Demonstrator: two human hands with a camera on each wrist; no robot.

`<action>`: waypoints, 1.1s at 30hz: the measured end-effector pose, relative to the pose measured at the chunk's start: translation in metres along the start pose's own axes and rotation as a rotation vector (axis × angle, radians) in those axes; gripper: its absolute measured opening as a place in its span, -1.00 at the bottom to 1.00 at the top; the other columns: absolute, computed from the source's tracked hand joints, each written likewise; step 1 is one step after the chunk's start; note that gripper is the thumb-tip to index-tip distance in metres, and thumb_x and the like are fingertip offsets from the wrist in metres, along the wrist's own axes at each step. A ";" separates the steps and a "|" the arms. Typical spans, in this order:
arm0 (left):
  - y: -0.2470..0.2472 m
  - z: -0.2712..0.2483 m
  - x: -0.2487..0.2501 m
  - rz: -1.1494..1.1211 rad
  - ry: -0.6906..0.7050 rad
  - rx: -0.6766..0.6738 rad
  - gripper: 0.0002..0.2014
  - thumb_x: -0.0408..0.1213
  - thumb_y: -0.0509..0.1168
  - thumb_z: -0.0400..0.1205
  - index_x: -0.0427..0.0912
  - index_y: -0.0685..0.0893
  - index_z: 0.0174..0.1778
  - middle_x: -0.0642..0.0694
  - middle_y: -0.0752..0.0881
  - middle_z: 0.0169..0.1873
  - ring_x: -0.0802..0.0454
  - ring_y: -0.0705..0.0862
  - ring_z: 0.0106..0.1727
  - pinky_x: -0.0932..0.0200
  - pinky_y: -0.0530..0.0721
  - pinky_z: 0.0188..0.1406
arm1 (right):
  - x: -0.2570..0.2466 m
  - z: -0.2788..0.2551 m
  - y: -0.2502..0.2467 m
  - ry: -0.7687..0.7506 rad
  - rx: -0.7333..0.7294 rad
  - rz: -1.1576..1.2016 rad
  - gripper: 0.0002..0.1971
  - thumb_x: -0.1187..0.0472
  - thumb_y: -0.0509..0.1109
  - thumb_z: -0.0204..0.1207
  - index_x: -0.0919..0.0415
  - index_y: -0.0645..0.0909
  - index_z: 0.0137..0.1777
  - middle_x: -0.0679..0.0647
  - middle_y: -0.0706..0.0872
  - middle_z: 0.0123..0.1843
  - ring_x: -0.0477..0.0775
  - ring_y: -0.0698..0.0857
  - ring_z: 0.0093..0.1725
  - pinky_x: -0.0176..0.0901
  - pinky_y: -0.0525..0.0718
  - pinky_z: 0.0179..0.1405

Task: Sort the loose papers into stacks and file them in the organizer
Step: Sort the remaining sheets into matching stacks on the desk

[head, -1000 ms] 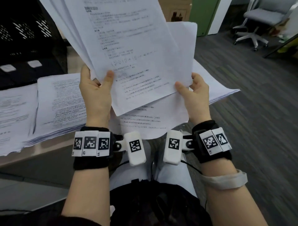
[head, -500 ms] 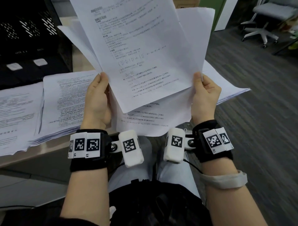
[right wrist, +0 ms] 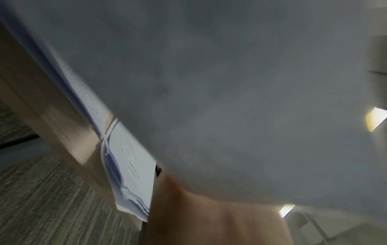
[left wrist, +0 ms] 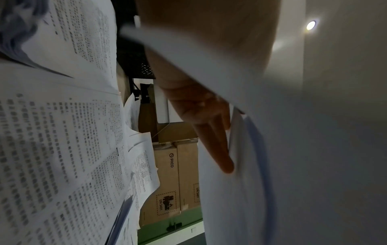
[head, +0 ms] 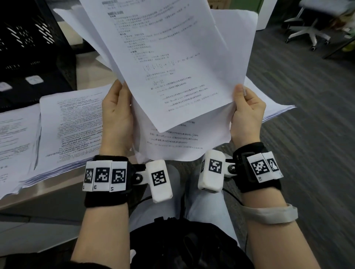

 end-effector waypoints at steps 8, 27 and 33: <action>0.016 0.001 0.020 0.149 0.188 -0.066 -0.77 -0.34 0.03 0.76 -0.04 0.60 0.04 0.22 0.74 -0.11 0.30 0.67 0.01 0.36 0.60 0.04 | 0.008 0.010 0.000 0.034 0.002 -0.008 -0.73 0.24 0.25 0.67 0.22 0.69 -0.23 0.11 0.68 -0.21 0.07 0.57 -0.15 -0.12 0.57 -0.08; 0.002 0.027 -0.006 0.206 0.063 0.189 -0.92 -0.35 0.25 0.68 -0.24 0.60 0.04 0.00 0.75 -0.07 0.32 0.74 -0.11 0.37 0.68 -0.06 | 0.028 0.045 -0.091 0.050 0.467 -0.041 -0.62 0.27 0.25 0.43 0.01 0.46 -0.62 -0.01 0.40 -0.40 0.09 0.33 -0.25 0.01 0.39 -0.20; 0.000 0.024 0.003 0.217 0.192 0.314 -0.91 -0.35 0.22 0.69 -0.14 0.52 0.08 0.25 0.69 -0.18 0.49 0.67 -0.17 0.50 0.58 -0.03 | 0.038 0.049 -0.124 0.117 0.563 -0.169 -0.62 0.29 0.14 0.54 0.05 0.34 -0.54 0.01 0.39 -0.41 0.14 0.35 -0.33 -0.29 0.52 -0.60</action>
Point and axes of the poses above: each hand's wrist, its own z-axis towards the middle knuckle, its own y-axis out of the palm, x = y × z, the point moved 8 cm from there along z, towards the middle knuckle
